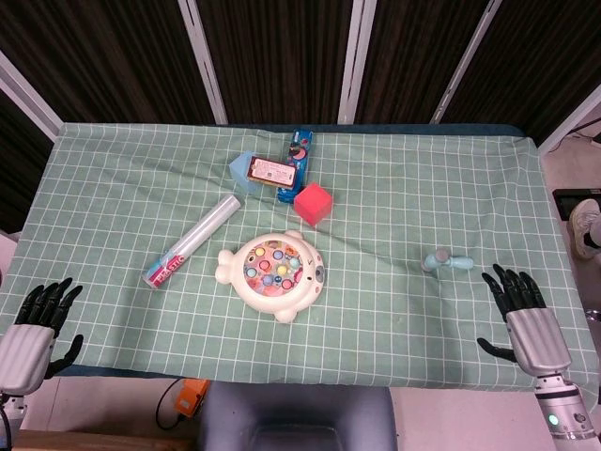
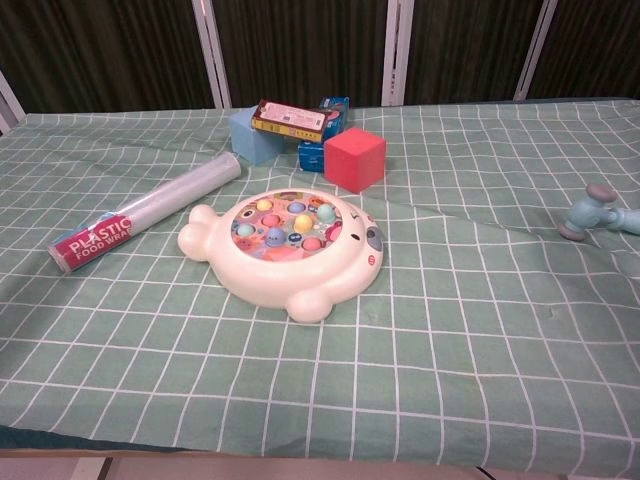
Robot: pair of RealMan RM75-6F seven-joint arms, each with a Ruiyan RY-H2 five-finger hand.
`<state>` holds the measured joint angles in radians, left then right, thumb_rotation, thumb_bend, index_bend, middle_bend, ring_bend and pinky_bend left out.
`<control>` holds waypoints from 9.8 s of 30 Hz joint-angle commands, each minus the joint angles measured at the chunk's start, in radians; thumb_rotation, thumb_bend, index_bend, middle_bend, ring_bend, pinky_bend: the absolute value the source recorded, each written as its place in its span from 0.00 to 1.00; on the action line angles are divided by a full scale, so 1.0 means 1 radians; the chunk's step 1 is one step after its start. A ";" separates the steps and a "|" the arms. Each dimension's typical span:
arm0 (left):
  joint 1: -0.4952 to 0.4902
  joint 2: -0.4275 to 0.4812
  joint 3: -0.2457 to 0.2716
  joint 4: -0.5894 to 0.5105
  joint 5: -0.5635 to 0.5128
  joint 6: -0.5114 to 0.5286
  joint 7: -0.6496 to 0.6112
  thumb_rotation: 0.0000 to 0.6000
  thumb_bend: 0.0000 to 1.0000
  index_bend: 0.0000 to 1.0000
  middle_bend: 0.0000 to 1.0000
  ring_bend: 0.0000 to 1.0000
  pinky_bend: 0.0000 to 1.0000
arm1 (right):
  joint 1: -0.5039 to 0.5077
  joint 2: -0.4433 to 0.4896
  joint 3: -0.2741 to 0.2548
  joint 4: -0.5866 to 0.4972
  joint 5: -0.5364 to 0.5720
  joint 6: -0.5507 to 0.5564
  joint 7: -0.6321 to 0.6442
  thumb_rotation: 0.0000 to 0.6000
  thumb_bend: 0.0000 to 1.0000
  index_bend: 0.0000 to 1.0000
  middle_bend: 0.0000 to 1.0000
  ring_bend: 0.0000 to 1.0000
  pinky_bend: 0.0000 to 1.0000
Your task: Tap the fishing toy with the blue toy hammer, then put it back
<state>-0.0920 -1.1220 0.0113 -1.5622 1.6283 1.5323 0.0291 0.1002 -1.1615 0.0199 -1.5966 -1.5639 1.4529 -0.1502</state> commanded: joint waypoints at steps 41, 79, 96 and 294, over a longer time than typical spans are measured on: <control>0.003 0.009 0.003 -0.015 -0.009 -0.010 0.007 1.00 0.41 0.00 0.00 0.00 0.07 | 0.418 -0.319 0.112 0.715 0.145 -0.549 0.499 1.00 0.43 0.51 0.16 0.01 0.04; 0.008 0.010 0.004 -0.018 -0.010 -0.007 0.012 1.00 0.41 0.00 0.00 0.00 0.07 | 0.469 -0.368 0.052 0.818 0.139 -0.625 0.469 1.00 0.53 0.57 0.16 0.03 0.04; 0.009 0.011 0.005 -0.020 -0.011 -0.009 0.013 1.00 0.41 0.00 0.00 0.00 0.07 | 0.473 -0.380 0.055 0.831 0.153 -0.629 0.462 1.00 0.53 0.60 0.16 0.04 0.05; 0.018 0.048 0.026 0.005 0.042 0.024 -0.100 1.00 0.41 0.00 0.00 0.00 0.07 | 1.004 -0.587 0.202 0.107 0.838 -0.345 -0.956 1.00 0.54 1.00 0.73 0.80 0.83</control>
<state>-0.0739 -1.0745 0.0373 -1.5573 1.6701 1.5561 -0.0712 1.1051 -1.7498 0.2211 -1.4924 -0.7279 1.1091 -1.1078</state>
